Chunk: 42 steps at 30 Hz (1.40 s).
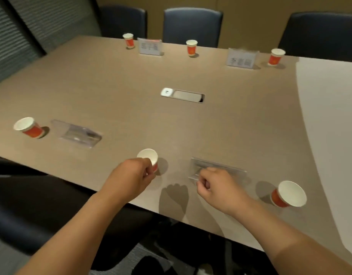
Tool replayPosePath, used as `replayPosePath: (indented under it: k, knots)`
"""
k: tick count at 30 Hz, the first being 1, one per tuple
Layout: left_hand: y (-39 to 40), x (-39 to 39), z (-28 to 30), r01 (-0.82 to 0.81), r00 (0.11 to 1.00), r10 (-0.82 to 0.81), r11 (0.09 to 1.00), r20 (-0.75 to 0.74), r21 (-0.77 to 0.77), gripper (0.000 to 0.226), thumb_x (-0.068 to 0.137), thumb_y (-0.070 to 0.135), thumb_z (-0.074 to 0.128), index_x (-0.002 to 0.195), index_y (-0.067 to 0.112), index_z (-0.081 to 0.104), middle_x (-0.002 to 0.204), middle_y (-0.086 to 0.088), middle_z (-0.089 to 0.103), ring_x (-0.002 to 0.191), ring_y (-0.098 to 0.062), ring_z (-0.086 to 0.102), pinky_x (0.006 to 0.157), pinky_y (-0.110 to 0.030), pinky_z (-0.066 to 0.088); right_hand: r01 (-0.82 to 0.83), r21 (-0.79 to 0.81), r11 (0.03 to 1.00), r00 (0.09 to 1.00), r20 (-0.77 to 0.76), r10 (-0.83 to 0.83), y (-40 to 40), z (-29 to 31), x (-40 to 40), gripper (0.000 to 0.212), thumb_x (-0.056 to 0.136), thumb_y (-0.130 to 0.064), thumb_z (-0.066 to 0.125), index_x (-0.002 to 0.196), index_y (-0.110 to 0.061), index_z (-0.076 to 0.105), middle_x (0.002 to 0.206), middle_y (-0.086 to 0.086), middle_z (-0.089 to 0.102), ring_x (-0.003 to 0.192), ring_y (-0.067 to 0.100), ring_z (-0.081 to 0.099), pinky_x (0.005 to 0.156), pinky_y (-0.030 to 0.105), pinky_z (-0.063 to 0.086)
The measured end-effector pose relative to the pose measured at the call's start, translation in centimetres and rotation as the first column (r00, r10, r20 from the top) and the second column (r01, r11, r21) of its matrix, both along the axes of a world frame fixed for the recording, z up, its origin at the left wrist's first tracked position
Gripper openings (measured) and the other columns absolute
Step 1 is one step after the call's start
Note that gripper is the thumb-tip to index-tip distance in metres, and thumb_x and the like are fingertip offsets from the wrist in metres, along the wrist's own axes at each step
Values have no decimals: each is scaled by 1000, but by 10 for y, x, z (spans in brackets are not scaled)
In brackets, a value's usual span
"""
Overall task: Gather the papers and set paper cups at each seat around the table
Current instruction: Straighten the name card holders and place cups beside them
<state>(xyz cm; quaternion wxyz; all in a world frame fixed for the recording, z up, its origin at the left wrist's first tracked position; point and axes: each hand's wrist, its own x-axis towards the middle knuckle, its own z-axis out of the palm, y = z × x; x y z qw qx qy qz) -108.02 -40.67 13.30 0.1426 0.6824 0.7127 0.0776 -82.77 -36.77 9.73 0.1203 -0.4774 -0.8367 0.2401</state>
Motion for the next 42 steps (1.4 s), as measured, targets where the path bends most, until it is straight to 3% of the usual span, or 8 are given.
replayPosePath:
  k: [7, 15, 22, 25, 30, 37, 39, 42]
  knots:
    - [-10, -83, -1, -11, 996, 6, 999, -93, -45, 15, 92, 38, 57, 85, 25, 57, 78, 8, 57, 72, -15, 58, 63, -31, 51, -57, -29, 998, 984, 166, 61, 4, 1, -97, 10, 91, -26, 53, 96, -20, 59, 102, 1, 61, 97, 21, 56, 80, 35, 49]
    - [8, -206, -8, 189, 978, -192, 981, -77, -48, 8, 91, 33, 56, 94, 27, 60, 89, 9, 59, 82, -15, 61, 68, -30, 52, 135, -8, 991, 941, 315, -125, 1, -18, -204, 31, 88, -24, 58, 118, -18, 56, 123, 4, 55, 117, 27, 51, 91, 35, 47]
    - [47, -278, -22, 251, 963, -251, 968, -95, -16, 38, 89, 25, 64, 126, 27, 55, 131, 5, 57, 119, -23, 55, 90, -37, 49, 233, -75, 970, 858, 485, -169, 15, -13, -247, 73, 90, -10, 51, 150, -38, 19, 163, 4, 6, 147, 37, 13, 117, 46, 26]
    - [71, -298, -37, 239, 967, -239, 971, -92, -10, 50, 86, 13, 65, 133, 24, 51, 138, 1, 53, 123, -28, 52, 95, -40, 48, 228, -129, 965, 834, 537, -125, 29, -18, -250, 74, 92, -3, 43, 151, -39, 17, 166, 2, -3, 149, 40, 9, 118, 47, 24]
    - [108, -321, -62, 171, 956, -166, 985, -241, -2, 63, 83, 14, 65, 141, 26, 43, 144, 0, 47, 137, -26, 38, 115, -49, 23, 241, -181, 953, 867, 481, -128, 55, -40, -250, 74, 83, 3, 48, 146, -33, 34, 155, 7, 28, 126, 38, 42, 105, 36, 41]
    - [145, -338, -92, 120, 953, -132, 991, -271, -61, 75, 80, 18, 70, 146, 24, 36, 149, -1, 44, 143, -26, 32, 119, -52, 17, 367, -221, 904, 877, 405, -257, 96, -61, -279, 78, 80, -43, 71, 146, -26, 32, 135, 10, 43, 119, 36, 54, 94, 38, 49]
    - [153, -342, -98, 125, 945, -144, 989, -294, -83, 75, 80, 18, 70, 146, 24, 35, 147, -2, 46, 141, -27, 36, 118, -49, 20, 340, -166, 926, 866, 439, -239, 100, -62, -283, 87, 75, -40, 75, 147, -29, 28, 141, 7, 38, 121, 34, 50, 95, 38, 48]
    - [160, -346, -101, 121, 930, -167, 980, -329, -155, 66, 81, 18, 66, 141, 27, 41, 141, -1, 52, 135, -26, 43, 117, -47, 20, 255, -106, 961, 875, 449, -182, 98, -63, -287, 67, 83, -19, 65, 143, -29, 36, 141, 5, 40, 118, 32, 48, 91, 32, 44]
